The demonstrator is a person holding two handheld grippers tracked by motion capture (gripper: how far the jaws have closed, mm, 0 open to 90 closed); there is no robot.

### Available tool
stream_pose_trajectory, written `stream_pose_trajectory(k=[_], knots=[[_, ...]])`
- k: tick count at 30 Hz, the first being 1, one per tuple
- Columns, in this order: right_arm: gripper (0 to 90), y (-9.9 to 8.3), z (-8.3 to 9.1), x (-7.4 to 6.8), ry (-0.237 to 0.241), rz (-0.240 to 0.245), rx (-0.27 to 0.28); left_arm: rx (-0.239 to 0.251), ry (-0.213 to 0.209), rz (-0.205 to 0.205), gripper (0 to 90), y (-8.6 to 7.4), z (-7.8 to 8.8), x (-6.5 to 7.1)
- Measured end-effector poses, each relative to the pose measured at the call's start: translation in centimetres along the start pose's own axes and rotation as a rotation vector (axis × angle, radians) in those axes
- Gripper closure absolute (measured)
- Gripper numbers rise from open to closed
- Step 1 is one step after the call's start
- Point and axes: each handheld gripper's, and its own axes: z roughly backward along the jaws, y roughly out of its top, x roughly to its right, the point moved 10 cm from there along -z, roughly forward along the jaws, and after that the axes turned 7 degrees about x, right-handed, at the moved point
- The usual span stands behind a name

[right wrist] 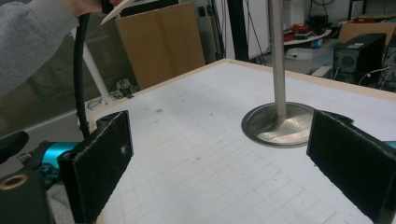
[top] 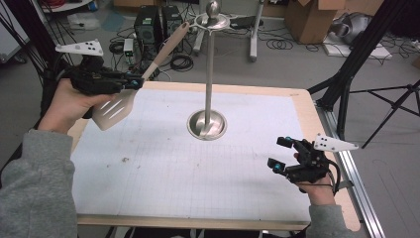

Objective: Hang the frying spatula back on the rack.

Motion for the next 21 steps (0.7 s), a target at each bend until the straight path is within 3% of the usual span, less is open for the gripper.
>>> stream_pose_trajectory(k=[8, 21], knots=[[6.0, 0.0, 0.1, 0.1, -0.003, -0.002, 0.002, -0.001, -0.027, 0.027, 77.3, -0.4, -0.7, 0.1], [6.0, 0.0, 0.3, 0.1, -0.004, -0.004, 0.004, -0.023, -0.04, 0.038, 77.4, -1.0, -2.4, 0.2]])
